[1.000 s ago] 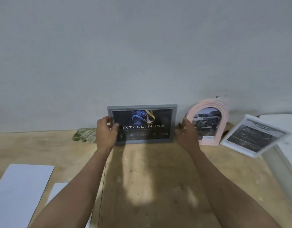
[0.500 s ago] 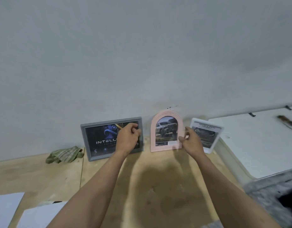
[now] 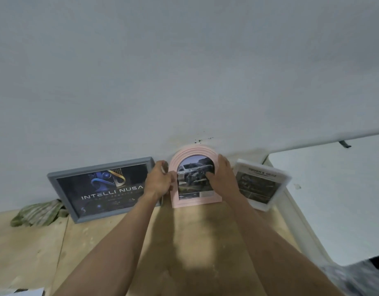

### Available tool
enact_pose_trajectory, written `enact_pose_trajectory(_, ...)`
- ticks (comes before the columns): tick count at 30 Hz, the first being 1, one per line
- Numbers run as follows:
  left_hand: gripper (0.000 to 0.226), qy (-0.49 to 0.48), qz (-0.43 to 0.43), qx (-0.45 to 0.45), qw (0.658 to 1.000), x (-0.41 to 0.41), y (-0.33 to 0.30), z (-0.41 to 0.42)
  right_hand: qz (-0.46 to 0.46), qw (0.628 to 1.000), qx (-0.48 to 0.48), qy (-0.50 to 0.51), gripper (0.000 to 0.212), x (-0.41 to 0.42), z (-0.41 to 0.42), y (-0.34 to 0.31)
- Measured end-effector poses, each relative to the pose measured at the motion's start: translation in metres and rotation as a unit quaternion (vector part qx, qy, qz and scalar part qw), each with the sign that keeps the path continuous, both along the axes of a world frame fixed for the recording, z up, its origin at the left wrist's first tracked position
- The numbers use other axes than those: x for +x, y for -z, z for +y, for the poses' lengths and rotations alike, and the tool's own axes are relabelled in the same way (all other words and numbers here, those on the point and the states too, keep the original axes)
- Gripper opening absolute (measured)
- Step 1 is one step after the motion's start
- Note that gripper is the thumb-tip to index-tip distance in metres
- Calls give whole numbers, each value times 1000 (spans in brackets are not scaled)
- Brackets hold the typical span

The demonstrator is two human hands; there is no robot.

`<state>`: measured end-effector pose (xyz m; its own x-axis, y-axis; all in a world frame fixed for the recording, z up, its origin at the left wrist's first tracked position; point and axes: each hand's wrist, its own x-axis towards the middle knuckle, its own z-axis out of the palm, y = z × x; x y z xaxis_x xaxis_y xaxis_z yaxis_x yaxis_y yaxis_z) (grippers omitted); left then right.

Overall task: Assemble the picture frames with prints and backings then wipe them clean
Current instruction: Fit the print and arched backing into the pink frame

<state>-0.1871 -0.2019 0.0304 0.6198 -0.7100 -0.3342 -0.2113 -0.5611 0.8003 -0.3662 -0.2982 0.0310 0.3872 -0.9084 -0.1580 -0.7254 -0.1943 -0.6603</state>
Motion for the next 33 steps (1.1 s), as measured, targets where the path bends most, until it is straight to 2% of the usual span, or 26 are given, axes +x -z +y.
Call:
enact_pose_trajectory(3,25,32,-18,21,999,-3,8,-11,26,1000,-8,-10,58,3,-14,9)
enact_pose_trajectory(7,8,37,-12,15,999,1,14,-22,14,1000,13,4,48,8,-29,16)
enact_pose_trajectory(13,6,45,7,-20,999,2,18,16,-34,998,-51,17,18,-14,-9,12)
enact_pose_trajectory(16,9,33,77,-50,995,1,16,44,-36,993,-98,-56,18,-43,18,-2)
enact_pose_trajectory(19,19,-25,172,-94,980,-10,5,83,-41,980,-152,-118,19,-59,74,-13)
enact_pose_trajectory(24,31,-142,334,-128,923,-31,-6,152,35,942,-301,-145,18,-53,172,-8)
enact_pose_trajectory(28,29,-177,405,-147,885,-33,-4,204,78,905,-355,-222,18,-42,229,2)
enact_pose_trajectory(31,25,-180,406,-122,887,-32,5,244,81,898,-298,-313,17,-39,266,13)
enact_pose_trajectory(32,27,-184,409,-110,887,-29,11,261,88,904,-258,-329,22,-37,276,18)
enact_pose_trajectory(33,29,-187,410,-93,888,-26,17,274,96,925,-193,-313,28,-39,283,24)
